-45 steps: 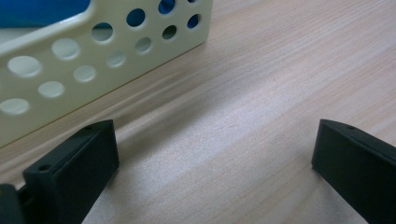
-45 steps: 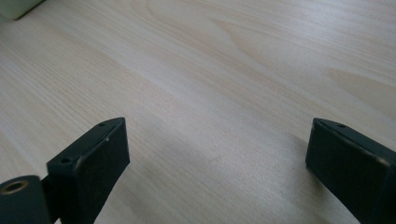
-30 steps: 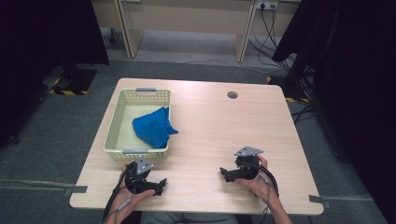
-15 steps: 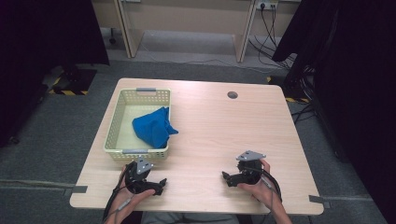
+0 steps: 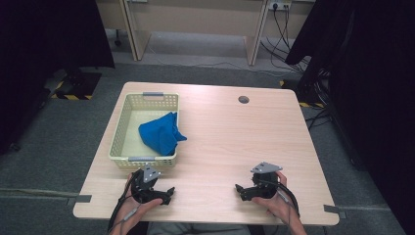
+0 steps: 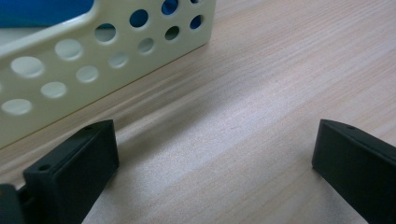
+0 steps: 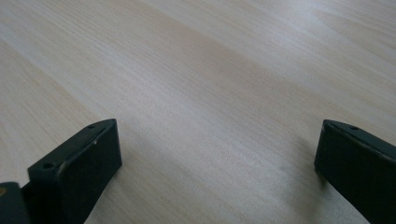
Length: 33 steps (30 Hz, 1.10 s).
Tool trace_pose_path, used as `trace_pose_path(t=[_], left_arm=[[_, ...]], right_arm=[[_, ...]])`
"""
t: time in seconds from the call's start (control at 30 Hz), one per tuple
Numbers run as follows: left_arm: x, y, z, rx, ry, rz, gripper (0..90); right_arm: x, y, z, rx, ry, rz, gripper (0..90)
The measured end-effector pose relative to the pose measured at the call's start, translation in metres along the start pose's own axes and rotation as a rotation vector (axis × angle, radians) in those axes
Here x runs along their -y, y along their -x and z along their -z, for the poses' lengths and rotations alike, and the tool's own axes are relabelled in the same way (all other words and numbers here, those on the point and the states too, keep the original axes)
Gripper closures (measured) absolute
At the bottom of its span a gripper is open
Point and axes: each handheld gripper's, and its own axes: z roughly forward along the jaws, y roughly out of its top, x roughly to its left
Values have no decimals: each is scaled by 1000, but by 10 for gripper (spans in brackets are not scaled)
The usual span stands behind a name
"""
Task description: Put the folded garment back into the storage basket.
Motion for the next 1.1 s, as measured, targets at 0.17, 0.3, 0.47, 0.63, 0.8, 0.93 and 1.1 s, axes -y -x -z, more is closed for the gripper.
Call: trace_pose_path(t=[0.17, 0.3, 0.47, 0.63, 0.8, 0.93, 1.1], left_arm=[[0, 0, 0, 0, 0, 0, 0], [0, 0, 0, 0, 0, 0, 0], [0, 0, 0, 0, 0, 0, 0], [0, 0, 0, 0, 0, 0, 0], [0, 0, 0, 0, 0, 0, 0], [0, 0, 0, 0, 0, 0, 0], [0, 0, 0, 0, 0, 0, 0]], right_arm=[[3, -1, 3, -2, -2, 1, 9], [6, -1, 6, -3, -4, 1, 10], [9, -1, 9, -6, -4, 1, 10], [12, -1, 12, -8, -5, 0, 11], [16, -2, 16, -7, -5, 0, 11], [19, -2, 18, -5, -2, -1, 11], [23, -1, 22, -3, -1, -5, 11]])
